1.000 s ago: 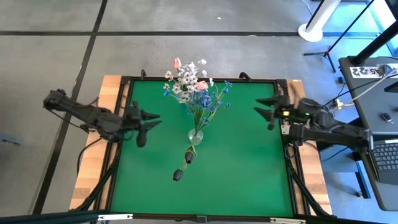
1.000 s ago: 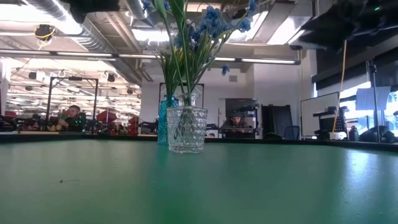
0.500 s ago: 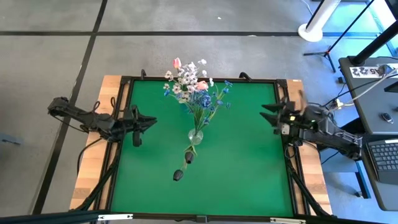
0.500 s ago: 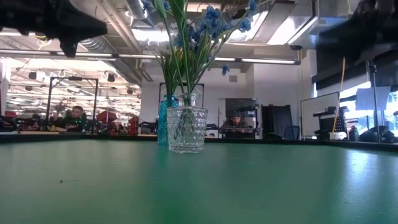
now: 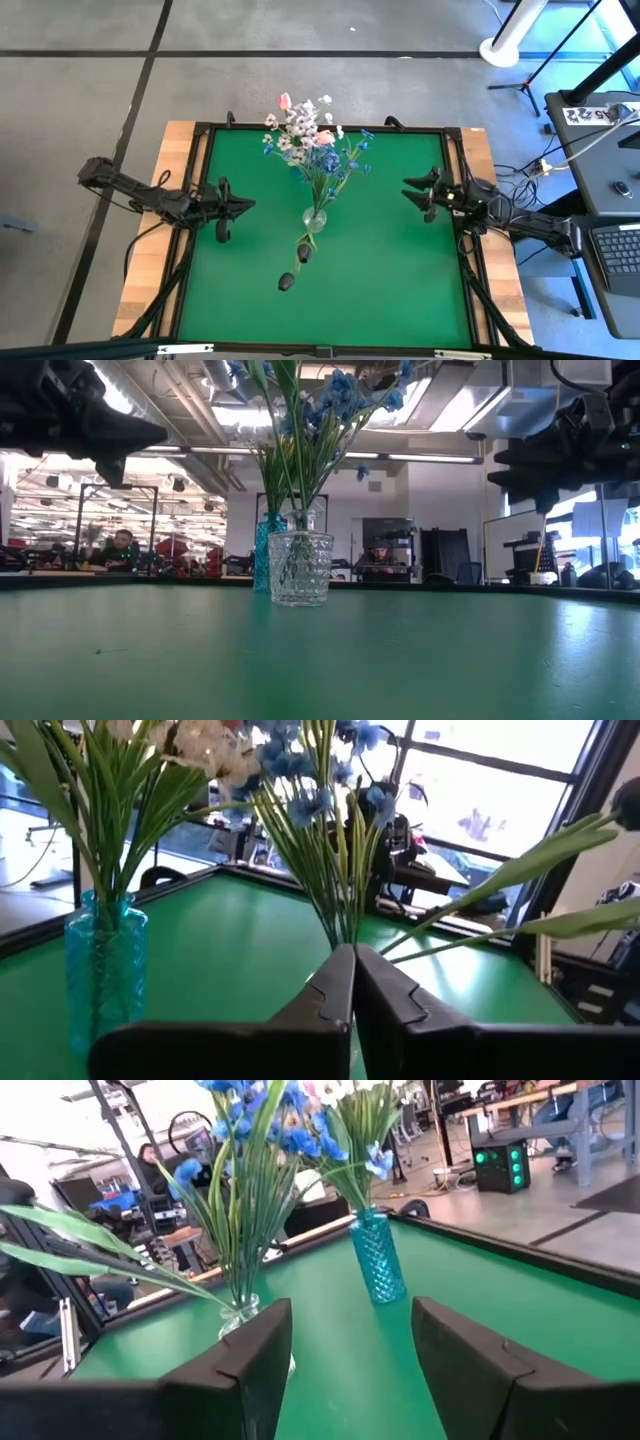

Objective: Sort flowers into vase by color
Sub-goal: Return to Home Position

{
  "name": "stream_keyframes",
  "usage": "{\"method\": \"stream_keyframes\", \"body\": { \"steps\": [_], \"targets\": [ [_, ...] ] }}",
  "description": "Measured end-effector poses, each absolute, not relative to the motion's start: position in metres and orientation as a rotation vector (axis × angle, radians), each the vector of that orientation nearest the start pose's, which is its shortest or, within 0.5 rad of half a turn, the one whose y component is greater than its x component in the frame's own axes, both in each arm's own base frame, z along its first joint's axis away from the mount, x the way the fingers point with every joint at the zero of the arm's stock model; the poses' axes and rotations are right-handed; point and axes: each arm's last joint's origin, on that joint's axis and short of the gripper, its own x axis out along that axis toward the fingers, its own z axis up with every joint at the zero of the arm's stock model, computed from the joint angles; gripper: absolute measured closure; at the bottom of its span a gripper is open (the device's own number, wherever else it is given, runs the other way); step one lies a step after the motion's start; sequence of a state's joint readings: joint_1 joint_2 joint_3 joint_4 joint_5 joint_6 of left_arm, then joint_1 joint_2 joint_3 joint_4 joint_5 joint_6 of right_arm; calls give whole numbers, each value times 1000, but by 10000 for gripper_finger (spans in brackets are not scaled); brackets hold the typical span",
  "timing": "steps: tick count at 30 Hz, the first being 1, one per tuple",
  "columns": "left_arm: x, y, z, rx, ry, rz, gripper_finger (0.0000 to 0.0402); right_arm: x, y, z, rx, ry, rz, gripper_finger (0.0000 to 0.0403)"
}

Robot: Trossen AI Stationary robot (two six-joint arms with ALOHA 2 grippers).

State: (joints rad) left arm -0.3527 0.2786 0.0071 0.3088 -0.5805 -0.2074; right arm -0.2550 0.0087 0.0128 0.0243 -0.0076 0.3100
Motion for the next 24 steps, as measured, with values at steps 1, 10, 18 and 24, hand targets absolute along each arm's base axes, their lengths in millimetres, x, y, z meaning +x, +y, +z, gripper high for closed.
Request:
{"method": "stream_keyframes", "body": {
  "steps": [1,10,18,24],
  "targets": [
    [109,-23,171,-221,-53,223,400,94,-24,169,306,-64,-238,198],
    [109,-23,171,-221,-48,232,400,94,-24,169,299,-61,-231,198],
    [109,-23,169,-334,-48,226,399,94,-24,172,236,-58,-222,211],
    [109,-23,171,-315,-61,224,399,86,-23,196,143,-49,-290,315]
  ]
}}
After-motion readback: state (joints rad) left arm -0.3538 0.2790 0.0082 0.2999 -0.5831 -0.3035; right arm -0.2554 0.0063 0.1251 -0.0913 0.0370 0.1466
